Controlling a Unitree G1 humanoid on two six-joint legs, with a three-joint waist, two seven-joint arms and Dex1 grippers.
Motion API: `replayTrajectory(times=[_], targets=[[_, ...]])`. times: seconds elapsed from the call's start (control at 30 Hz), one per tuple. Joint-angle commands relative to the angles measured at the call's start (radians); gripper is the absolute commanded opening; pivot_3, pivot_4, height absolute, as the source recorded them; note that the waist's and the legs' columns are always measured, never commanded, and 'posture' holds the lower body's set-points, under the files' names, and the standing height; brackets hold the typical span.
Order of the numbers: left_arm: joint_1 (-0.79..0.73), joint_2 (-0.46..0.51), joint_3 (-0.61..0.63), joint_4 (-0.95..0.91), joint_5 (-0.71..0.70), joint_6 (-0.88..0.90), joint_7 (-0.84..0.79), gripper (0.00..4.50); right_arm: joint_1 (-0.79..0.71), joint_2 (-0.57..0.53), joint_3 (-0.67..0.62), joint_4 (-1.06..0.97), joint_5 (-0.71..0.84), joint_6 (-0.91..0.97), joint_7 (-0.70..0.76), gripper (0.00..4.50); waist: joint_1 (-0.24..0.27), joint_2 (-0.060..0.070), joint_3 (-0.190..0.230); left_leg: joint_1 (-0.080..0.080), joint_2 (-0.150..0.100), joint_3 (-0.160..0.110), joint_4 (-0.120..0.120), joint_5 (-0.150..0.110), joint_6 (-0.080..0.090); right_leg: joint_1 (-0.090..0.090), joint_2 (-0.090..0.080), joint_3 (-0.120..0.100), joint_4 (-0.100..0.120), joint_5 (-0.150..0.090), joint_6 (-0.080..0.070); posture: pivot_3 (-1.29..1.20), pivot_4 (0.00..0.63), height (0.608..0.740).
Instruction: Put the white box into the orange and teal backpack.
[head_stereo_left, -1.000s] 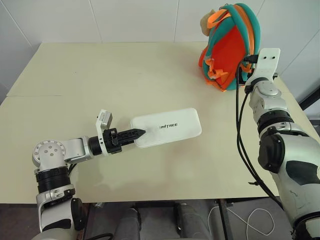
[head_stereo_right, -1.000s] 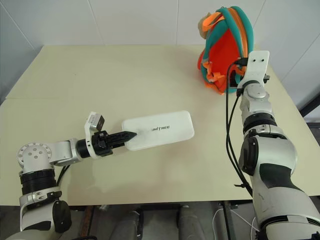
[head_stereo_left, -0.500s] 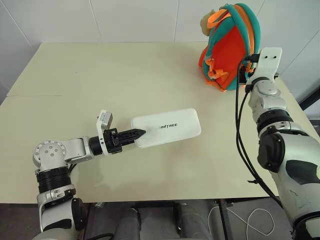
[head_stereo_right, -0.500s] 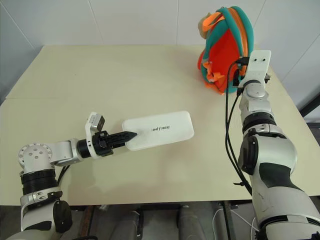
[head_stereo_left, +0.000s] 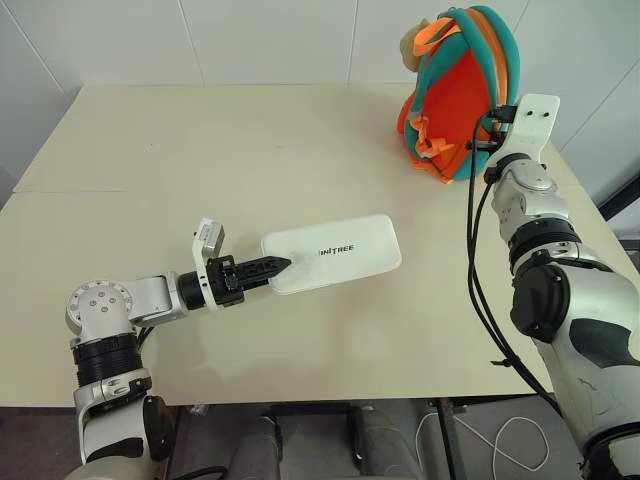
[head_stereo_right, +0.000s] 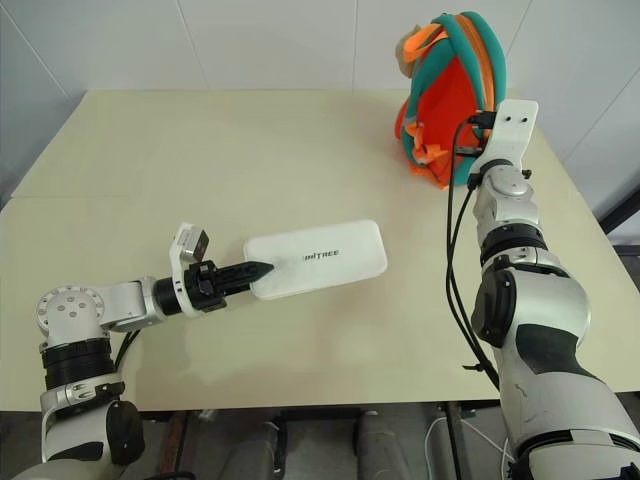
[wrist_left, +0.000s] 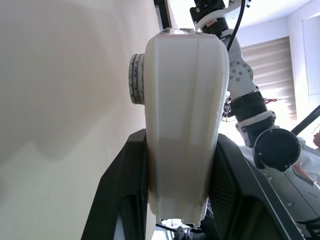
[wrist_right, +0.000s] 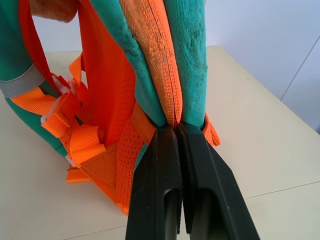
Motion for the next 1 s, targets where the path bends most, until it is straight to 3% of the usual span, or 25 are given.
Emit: replayTrajectory(times=[0.03,0.43,0.67,0.83,1.0], targets=[[-0.013,-0.003,0.014,-0.028,-0.018,-0.012,-0.011,1.24,-0.044,-0.029,-0.007,-0.020,0.006,-0.013,-0.002,0.00,0.000,0.000,0.000,0.000,0.000,0.000,0.000,0.000,0.000,0.000,0.000,0.000,0.000,0.000,0.000,0.00,0.150,0.740],[-0.006,-0.007,0.016,-0.032,-0.021,-0.011,-0.009,1.24,-0.016,-0.050,-0.013,-0.067,0.031,-0.030,0.008,0.00,0.001,0.000,0.000,0.000,0.000,0.000,-0.001,0.000,0.000,0.000,0.000,0.000,-0.001,0.000,0.000,0.00,0.150,0.740],[0.002,-0.005,0.011,-0.032,-0.018,-0.010,-0.017,1.24,0.072,-0.052,-0.003,-0.212,0.047,-0.007,0.021,0.00,0.002,0.000,0.000,0.000,0.000,0.000,-0.001,0.000,0.000,0.000,0.000,0.000,-0.001,0.000,0.000,0.00,0.150,0.740],[0.005,-0.004,0.006,-0.030,-0.017,-0.009,-0.021,1.24,0.220,-0.031,-0.009,-0.492,0.086,0.129,0.016,0.00,0.006,0.000,0.000,0.000,0.000,0.000,-0.001,0.000,-0.001,0.000,0.000,0.000,-0.001,0.000,0.001,0.00,0.150,0.740],[0.006,0.008,0.002,-0.020,-0.017,0.000,-0.035,1.24,0.491,-0.008,-0.020,-1.051,0.160,0.421,0.020,0.00,0.010,0.001,0.000,-0.001,0.000,-0.001,-0.002,0.000,-0.001,-0.001,0.000,0.000,0.001,-0.001,0.001,0.00,0.150,0.740]])
